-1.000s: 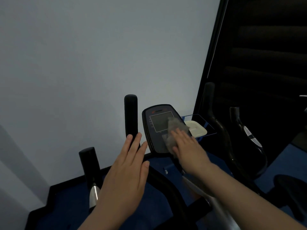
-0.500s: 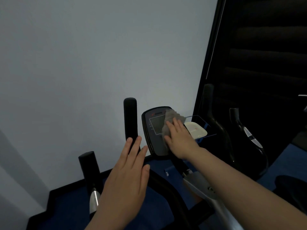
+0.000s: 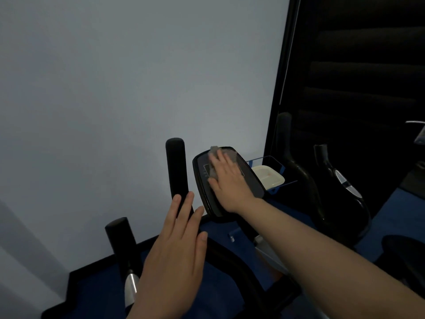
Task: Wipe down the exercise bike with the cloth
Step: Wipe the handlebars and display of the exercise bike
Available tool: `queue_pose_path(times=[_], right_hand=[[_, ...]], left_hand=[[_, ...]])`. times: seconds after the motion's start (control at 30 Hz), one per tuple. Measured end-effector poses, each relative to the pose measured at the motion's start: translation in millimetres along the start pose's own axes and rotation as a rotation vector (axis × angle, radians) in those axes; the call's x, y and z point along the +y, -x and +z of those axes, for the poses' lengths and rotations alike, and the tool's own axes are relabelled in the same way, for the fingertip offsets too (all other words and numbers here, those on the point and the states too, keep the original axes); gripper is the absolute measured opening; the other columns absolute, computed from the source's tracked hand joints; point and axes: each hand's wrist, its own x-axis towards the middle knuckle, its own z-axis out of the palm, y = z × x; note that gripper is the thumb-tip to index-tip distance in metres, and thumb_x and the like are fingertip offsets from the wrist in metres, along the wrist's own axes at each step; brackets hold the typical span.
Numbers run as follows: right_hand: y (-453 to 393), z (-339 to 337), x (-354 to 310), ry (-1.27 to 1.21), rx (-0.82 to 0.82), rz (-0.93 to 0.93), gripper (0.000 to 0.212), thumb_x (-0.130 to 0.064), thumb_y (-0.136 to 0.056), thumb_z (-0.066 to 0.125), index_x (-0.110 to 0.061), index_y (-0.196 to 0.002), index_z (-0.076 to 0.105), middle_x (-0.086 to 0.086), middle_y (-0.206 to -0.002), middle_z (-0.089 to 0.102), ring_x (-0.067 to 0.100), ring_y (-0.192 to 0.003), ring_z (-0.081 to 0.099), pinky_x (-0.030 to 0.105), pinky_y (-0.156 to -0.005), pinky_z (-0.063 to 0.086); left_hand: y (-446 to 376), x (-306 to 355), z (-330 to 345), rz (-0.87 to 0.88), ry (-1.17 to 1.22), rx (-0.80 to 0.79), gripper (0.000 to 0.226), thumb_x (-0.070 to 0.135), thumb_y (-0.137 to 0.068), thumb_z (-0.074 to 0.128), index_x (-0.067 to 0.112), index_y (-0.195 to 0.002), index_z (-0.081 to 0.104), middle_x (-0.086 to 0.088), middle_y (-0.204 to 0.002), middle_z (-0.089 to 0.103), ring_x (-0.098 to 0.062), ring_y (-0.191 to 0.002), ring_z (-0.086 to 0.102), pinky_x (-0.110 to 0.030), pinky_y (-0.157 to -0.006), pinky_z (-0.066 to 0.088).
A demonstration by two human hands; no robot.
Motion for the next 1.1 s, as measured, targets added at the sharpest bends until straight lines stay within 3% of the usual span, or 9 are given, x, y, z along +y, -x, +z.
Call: queue_pose_path(times=[0.17, 0.37, 0.47, 0.57, 0.77, 0.87, 0.97, 1.03, 1.1], right_hand=[[30, -7, 27, 0.046, -0.192, -0.281, 0.065, -0.037, -0.105, 0.036, -0.021, -0.157, 0.002, -0.005, -0.163, -0.008, 0.007, -0.149, -0.011, 0.026, -0.12, -0.006], [-25, -2, 6, 0.01, 0.027, 0.138, 0.059, -0.034, -0.107, 0.028, -0.012, -0.157, 0.005, 0.008, -0.164, -0.003, 0.021, -0.151, -0.005, 0.034, -0.122, -0.002], [-8, 11, -5, -0.052, -0.009, -0.048, 0.058, -0.033, -0.106, 0.033, -0.016, -0.157, 0.01, 0.003, -0.164, 0.0, 0.017, -0.151, -0.004, 0.036, -0.123, 0.001], [18, -2, 26, -0.024, -0.116, -0.291, 0.059, -0.037, -0.104, 0.038, -0.022, -0.157, 0.014, -0.006, -0.163, 0.003, 0.007, -0.15, -0.004, 0.026, -0.12, -0.002], [-34, -3, 5, -0.014, 0.086, 0.13, 0.055, -0.031, -0.106, 0.032, -0.017, -0.156, 0.013, 0.003, -0.165, 0.005, 0.019, -0.151, 0.001, 0.037, -0.121, 0.003], [-22, 12, -10, -0.069, 0.033, -0.054, 0.057, -0.032, -0.105, 0.035, -0.019, -0.156, 0.014, 0.001, -0.164, 0.005, 0.016, -0.151, -0.002, 0.038, -0.122, 0.001], [11, 5, 24, -0.037, -0.086, -0.313, 0.059, -0.037, -0.104, 0.039, -0.023, -0.156, 0.016, -0.006, -0.164, 0.006, 0.006, -0.149, -0.003, 0.025, -0.119, -0.004], [12, -6, 52, -0.001, -0.084, -0.275, 0.058, -0.037, -0.104, 0.039, -0.023, -0.156, 0.018, -0.007, -0.163, 0.007, 0.006, -0.15, -0.001, 0.028, -0.121, -0.002], [-4, -11, 56, -0.02, -0.004, -0.071, 0.057, -0.035, -0.105, 0.037, -0.019, -0.156, 0.017, -0.001, -0.164, 0.007, 0.013, -0.151, 0.002, 0.034, -0.122, 0.001]], left_hand=[[-1, 1, 0, 0.004, 0.013, -0.014, 0.058, 0.042, -0.1, 0.018, 0.018, -0.145, 0.045, 0.008, -0.163, 0.012, -0.005, -0.15, -0.002, -0.022, -0.099, 0.038], [1, 2, -4, -0.011, 0.0, -0.029, 0.058, 0.043, -0.1, 0.015, 0.02, -0.147, 0.041, 0.01, -0.163, 0.01, -0.003, -0.149, -0.007, -0.02, -0.101, 0.036], [1, 4, -3, -0.03, 0.019, -0.036, 0.062, 0.046, -0.099, 0.011, 0.022, -0.149, 0.038, 0.013, -0.163, 0.004, 0.0, -0.148, -0.011, -0.02, -0.103, 0.034], [0, 4, -5, -0.022, 0.018, -0.037, 0.061, 0.045, -0.099, 0.012, 0.022, -0.148, 0.039, 0.013, -0.163, 0.004, 0.0, -0.148, -0.011, -0.02, -0.104, 0.031], [0, 4, -6, -0.028, 0.004, -0.056, 0.064, 0.047, -0.098, 0.007, 0.023, -0.15, 0.035, 0.015, -0.162, 0.0, 0.0, -0.147, -0.014, -0.018, -0.107, 0.031], [1, 5, -7, -0.041, 0.014, -0.068, 0.064, 0.048, -0.097, 0.006, 0.024, -0.151, 0.033, 0.016, -0.162, -0.002, 0.002, -0.146, -0.015, -0.02, -0.105, 0.037], [0, 4, -7, -0.039, 0.021, -0.072, 0.064, 0.049, -0.098, 0.006, 0.026, -0.151, 0.033, 0.019, -0.161, -0.004, 0.002, -0.146, -0.015, -0.017, -0.1, 0.036], [0, 4, -7, -0.039, 0.021, -0.077, 0.064, 0.049, -0.097, 0.005, 0.027, -0.151, 0.032, 0.021, -0.161, -0.006, 0.002, -0.146, -0.017, -0.016, -0.101, 0.033], [0, 4, -7, -0.042, 0.012, -0.08, 0.066, 0.05, -0.096, 0.002, 0.028, -0.152, 0.029, 0.022, -0.16, -0.01, 0.003, -0.145, -0.019, -0.014, -0.102, 0.028]])
